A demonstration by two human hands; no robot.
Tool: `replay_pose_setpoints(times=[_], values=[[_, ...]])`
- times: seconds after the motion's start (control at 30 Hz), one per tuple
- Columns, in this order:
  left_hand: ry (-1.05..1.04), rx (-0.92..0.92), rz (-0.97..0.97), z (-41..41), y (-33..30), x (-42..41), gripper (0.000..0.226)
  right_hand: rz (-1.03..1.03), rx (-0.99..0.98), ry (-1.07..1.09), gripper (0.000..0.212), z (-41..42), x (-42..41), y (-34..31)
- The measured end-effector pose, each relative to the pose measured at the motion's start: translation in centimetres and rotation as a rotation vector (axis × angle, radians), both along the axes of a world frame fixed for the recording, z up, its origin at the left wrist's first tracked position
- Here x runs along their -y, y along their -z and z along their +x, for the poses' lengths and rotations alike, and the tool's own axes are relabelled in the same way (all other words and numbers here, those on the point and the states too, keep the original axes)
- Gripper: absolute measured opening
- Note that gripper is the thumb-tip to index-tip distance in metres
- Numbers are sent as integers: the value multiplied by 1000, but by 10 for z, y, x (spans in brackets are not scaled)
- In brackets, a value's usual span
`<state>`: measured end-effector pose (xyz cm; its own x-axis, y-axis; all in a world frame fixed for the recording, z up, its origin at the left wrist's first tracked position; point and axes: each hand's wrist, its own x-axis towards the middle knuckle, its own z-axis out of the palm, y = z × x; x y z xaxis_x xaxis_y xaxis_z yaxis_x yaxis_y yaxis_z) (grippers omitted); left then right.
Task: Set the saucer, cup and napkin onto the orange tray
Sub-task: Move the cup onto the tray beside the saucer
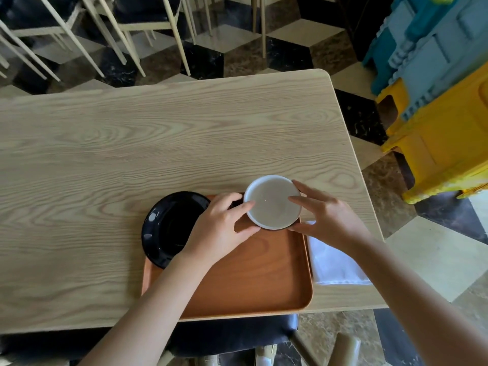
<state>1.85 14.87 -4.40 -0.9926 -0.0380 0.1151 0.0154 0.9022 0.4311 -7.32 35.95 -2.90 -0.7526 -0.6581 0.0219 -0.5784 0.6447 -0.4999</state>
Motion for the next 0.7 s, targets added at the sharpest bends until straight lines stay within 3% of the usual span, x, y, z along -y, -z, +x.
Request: replay_pose_setpoints(times=[0.27,0.43,0.57,0.7], values=[[6,-37,-67,5,6,-5,44,9,-38,5,62,7,-4,8],[-8,-69,-134,14,-3,-13,46,-11,-47,39,56,21,-11,4],[15,-208,-54,38,-9,-47,38,-4,-43,224,45,42,-41,8],[212,-96,-34,56,0,-107,44,43,41,390,45,61,-77,20]])
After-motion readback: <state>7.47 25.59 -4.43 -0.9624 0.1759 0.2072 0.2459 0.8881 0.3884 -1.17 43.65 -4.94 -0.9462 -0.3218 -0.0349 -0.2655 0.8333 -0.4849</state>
